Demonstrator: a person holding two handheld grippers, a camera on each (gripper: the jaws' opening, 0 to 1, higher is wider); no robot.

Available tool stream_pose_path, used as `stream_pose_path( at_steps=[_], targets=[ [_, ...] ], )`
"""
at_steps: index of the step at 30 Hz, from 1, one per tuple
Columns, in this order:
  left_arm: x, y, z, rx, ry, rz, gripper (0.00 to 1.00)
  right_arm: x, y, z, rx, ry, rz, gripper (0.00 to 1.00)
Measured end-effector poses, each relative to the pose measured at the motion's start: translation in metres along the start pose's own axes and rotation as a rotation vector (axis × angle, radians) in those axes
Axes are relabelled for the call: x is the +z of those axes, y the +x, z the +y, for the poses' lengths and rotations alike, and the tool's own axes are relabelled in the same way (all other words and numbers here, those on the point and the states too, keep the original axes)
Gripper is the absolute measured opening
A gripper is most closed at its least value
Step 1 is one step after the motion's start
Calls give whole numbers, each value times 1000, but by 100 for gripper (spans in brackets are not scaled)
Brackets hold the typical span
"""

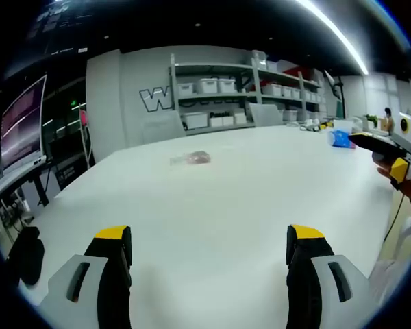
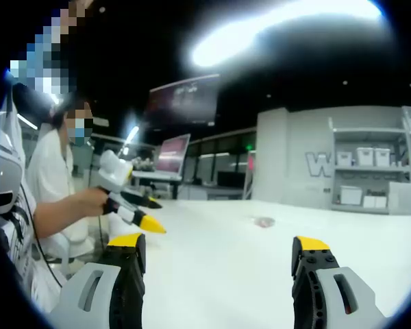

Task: Open the resealable bag by pulling the two sides of the seal apart until the entire bag opening is separated and visibly accessible.

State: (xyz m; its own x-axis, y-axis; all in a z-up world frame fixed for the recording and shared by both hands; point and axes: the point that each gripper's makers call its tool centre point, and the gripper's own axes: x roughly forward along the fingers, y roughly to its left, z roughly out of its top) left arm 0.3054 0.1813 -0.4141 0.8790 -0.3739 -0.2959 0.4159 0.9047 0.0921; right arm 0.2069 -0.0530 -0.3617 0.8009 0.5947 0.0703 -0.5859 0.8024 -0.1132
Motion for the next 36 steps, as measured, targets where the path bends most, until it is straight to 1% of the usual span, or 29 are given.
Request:
stream_pose_path(
  at_steps=[36],
  targets=[
    [-2,-1,0,0,1,3,93,-1,0,3,7,0,4,89]
  ],
)
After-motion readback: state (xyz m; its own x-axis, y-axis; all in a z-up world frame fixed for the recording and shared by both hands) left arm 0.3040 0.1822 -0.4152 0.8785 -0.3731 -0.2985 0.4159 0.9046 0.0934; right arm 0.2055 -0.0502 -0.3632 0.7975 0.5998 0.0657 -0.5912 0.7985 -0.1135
